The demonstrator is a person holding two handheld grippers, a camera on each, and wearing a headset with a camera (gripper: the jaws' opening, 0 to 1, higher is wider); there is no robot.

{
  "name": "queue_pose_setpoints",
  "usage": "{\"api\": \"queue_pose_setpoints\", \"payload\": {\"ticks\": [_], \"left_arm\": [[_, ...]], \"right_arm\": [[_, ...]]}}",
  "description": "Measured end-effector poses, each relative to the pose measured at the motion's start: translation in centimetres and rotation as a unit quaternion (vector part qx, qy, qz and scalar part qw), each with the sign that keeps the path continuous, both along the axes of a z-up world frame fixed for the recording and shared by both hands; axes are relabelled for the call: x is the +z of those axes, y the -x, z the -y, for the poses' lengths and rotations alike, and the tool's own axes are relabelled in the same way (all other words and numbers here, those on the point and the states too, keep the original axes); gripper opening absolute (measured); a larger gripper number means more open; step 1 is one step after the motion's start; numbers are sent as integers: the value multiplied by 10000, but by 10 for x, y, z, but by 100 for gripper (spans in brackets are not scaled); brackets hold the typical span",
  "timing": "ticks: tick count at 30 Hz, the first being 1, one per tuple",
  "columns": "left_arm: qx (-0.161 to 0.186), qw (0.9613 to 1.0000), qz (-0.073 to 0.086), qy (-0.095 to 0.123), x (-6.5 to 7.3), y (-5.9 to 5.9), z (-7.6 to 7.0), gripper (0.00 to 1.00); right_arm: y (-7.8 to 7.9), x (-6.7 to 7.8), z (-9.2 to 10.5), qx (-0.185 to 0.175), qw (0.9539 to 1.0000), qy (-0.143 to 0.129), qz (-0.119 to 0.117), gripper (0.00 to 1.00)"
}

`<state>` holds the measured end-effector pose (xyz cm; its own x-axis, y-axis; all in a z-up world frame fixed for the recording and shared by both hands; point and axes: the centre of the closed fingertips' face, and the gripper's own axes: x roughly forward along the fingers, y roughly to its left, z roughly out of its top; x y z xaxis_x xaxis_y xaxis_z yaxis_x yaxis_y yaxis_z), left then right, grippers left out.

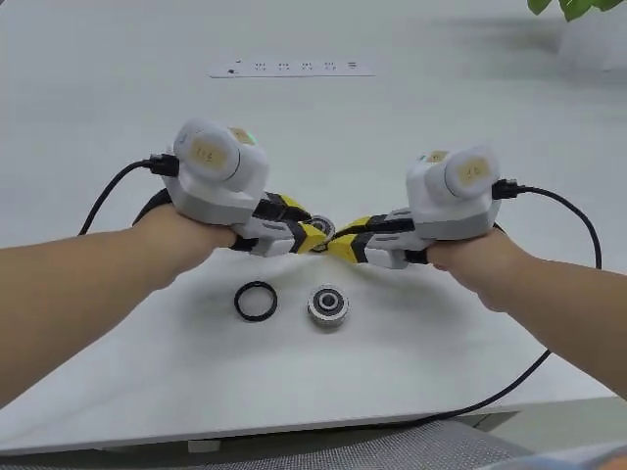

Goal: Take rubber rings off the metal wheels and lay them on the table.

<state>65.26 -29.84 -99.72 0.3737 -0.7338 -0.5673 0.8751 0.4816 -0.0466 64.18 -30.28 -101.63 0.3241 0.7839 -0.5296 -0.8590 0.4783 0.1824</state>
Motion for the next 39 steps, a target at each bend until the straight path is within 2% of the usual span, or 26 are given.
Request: {"api": "queue_pose_setpoints", "payload": {"ticks": [2, 3, 4, 5, 9, 12, 16, 20, 23, 24, 27, 28, 30, 32, 33, 34, 35, 36, 38, 39], "left_arm": [[-30, 10000, 55, -18, 0, -1, 2, 17], [-87, 9999, 84, -93, -1, 0, 2, 16], [-99, 9996, 209, -146, 0, 0, 1, 15], [-93, 9997, 186, -134, 0, 1, 2, 15], [-59, 9995, 257, -169, 0, 0, 1, 14], [-69, 9993, 294, -197, 0, 1, 1, 14], [-51, 9993, 300, -213, -1, 1, 1, 13], [-32, 9991, 331, -244, -1, 2, 0, 13], [-51, 9988, 389, -302, -1, 2, 0, 12], [-45, 9987, 395, -308, -1, 2, 0, 12], [-1, 9987, 401, -325, -1, 1, 0, 12], [5, 9987, 402, -327, -1, 1, -1, 12], [19, 9987, 388, -323, -1, 1, -1, 12], [23, 9988, 377, -321, -1, 1, -1, 12], [26, 9988, 373, -328, -1, 1, -1, 12], [16, 9988, 371, -333, -1, 2, -1, 12], [16, 9987, 372, -336, -1, 2, -1, 12], [10, 9987, 374, -343, -1, 2, -1, 12], [-7, 9986, 377, -358, -1, 2, -1, 12], [-10, 9986, 384, -370, -1, 2, -1, 12]], "right_arm": [[-1, -1, 1, 10, 10000, 16, 20, 8], [-2, -1, 1, 10, 10000, 19, 24, 8], [-2, -1, 1, 5, 10000, 18, 27, 8], [-2, -1, 1, -4, 10000, 13, 23, 8], [-1, -1, 1, -67, 10000, -56, -10, 7], [-2, -1, 5, -103, 9999, -43, 26, 1], [-3, -1, 4, -201, 9998, -82, -29, 1], [-7, -2, 6, -488, 9981, -243, -275, 0], [-9, -2, 7, -821, 9928, -554, -672, 0], [-9, -2, 7, -884, 9914, -620, -737, 0], [-9, 0, 9, -1199, 9823, -972, -1062, 0], [-11, 1, 10, -1249, 9809, -1056, -1054, 0], [-11, 3, 12, -1402, 9754, -1209, -1200, 0], [-10, 5, 12, -1467, 9718, -1333, -1275, 0], [-10, 6, 12, -1472, 9715, -1349, -1277, 0], [-15, 10, 14, -1597, 9687, -1465, -1208, 0], [-14, 12, 12, -1591, 9658, -1549, -1338, 0], [-11, 12, 12, -1528, 9656, -1548, -1422, 0], [-11, 13, 12, -1502, 9691, -1458, -1302, 0], [-10, 14, 11, -1496, 9689, -1484, -1301, 0]]}}
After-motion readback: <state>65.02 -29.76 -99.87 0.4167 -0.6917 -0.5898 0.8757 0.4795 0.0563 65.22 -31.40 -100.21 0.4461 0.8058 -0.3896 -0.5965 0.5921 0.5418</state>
